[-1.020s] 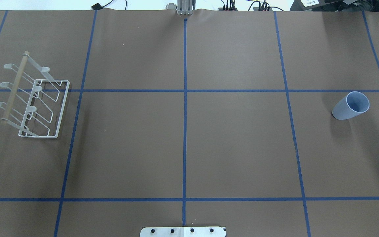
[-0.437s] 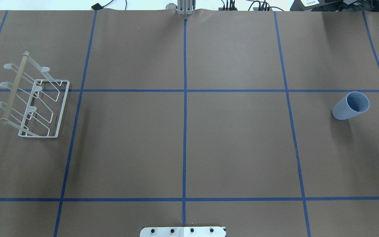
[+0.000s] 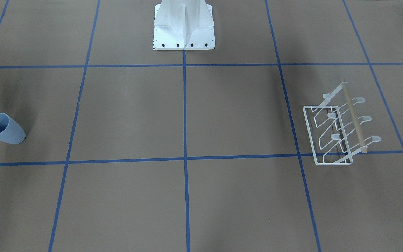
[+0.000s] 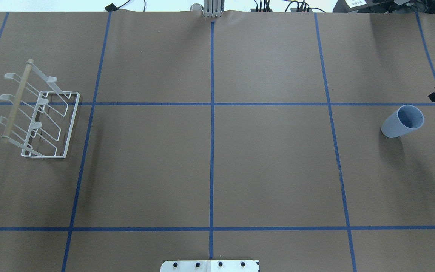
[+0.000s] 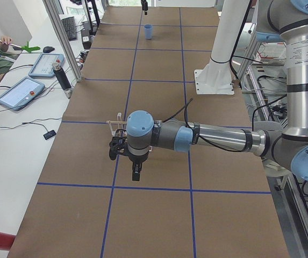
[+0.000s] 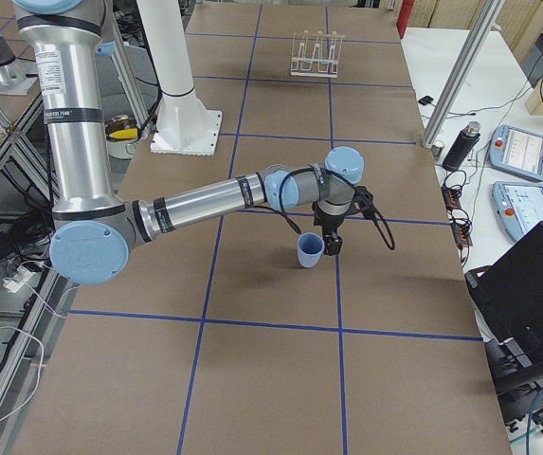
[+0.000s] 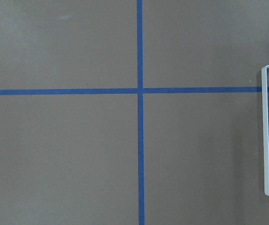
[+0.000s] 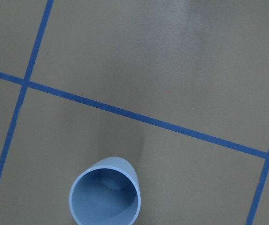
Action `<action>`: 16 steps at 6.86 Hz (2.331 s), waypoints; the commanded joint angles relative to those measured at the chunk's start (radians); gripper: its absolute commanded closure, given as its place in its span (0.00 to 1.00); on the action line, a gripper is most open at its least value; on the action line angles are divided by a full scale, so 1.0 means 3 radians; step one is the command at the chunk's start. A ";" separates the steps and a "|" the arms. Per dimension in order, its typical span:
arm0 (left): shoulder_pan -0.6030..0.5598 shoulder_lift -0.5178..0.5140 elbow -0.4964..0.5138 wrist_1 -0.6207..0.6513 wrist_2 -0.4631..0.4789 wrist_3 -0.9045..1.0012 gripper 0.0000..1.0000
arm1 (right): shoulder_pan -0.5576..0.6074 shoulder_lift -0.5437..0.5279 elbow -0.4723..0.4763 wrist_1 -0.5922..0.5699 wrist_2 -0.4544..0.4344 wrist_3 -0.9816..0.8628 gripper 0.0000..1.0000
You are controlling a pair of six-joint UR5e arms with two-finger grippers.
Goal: Hang cup on cup holder
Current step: 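Lower the right gripper onto the rim of the light blue cup and grasp it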
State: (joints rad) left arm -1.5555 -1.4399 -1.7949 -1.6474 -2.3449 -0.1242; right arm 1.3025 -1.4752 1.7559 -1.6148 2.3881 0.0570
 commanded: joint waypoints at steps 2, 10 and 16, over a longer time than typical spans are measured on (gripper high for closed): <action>0.0000 0.0014 0.0067 -0.0067 -0.0007 -0.0010 0.02 | -0.0092 -0.0002 -0.0345 0.0120 0.0078 0.0014 0.00; 0.0000 0.0014 0.0072 -0.0067 -0.0012 -0.0010 0.02 | -0.0364 0.0166 -0.0713 0.0244 0.0078 0.0020 0.00; 0.0000 0.0019 0.0067 -0.0062 -0.0012 -0.0021 0.02 | -0.0364 0.0167 -0.0674 0.0249 0.0068 -0.0031 1.00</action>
State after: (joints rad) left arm -1.5555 -1.4345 -1.7724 -1.6659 -2.3485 -0.1297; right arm 1.1923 -1.4263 1.5478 -1.5408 2.4098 0.0525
